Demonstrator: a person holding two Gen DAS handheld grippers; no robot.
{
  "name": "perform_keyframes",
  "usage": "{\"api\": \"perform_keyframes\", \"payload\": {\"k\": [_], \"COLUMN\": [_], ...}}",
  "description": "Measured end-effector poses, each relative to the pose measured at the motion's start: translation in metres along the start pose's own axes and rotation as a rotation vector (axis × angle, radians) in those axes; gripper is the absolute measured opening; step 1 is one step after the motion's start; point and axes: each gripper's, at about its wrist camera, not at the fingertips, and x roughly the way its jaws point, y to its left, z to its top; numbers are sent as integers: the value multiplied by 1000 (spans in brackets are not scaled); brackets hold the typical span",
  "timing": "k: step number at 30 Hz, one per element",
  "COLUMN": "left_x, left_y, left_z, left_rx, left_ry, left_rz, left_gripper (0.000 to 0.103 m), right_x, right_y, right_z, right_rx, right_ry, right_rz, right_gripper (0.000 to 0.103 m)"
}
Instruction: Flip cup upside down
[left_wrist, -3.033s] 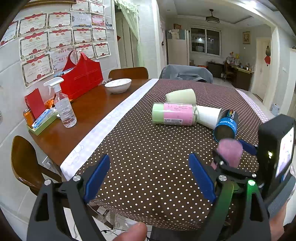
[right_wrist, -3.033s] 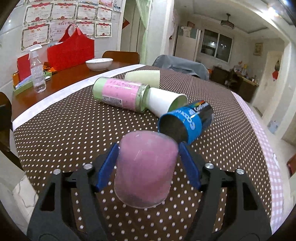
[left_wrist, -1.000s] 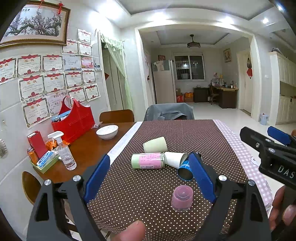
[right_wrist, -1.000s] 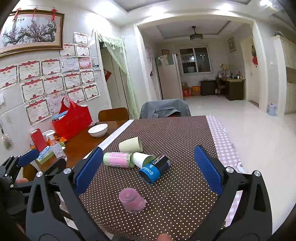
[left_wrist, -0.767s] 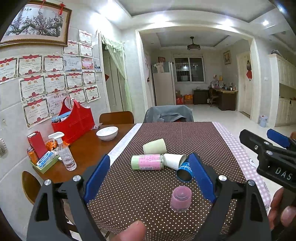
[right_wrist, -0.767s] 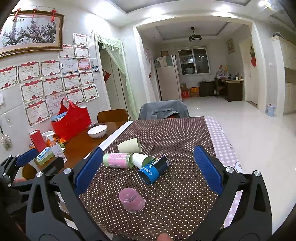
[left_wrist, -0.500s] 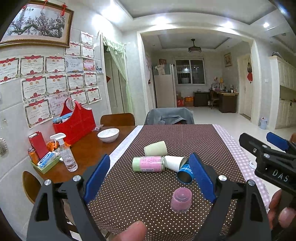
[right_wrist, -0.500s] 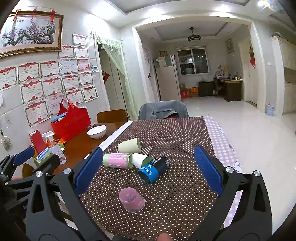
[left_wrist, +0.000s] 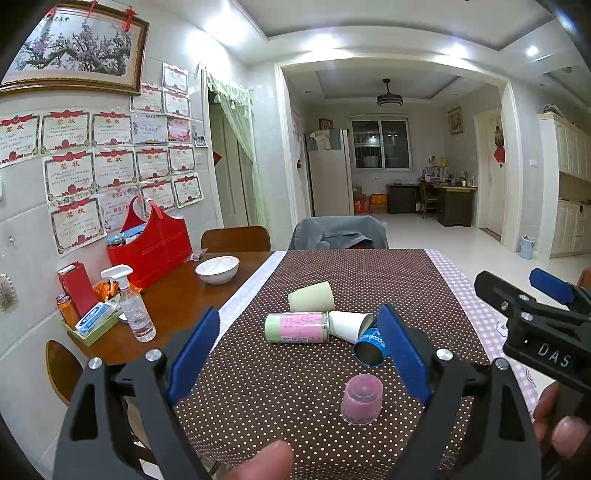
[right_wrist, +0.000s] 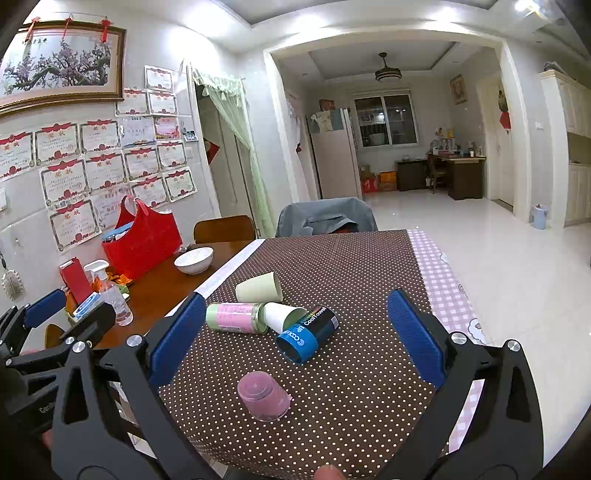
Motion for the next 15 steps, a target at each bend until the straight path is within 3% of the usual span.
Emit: {"api": "perform_keyframes", "payload": {"k": [15], "left_x": [0], "left_y": [1], "left_z": [-1], "left_rx": [-5], "left_ry": [8], "left_rz": [-2], "left_gripper": [86], "right_x": [2], "right_y": [1], "right_z": [-2], "right_rx": [-1], "right_ry": [6], "right_rz": [-3], "right_gripper": [97]}}
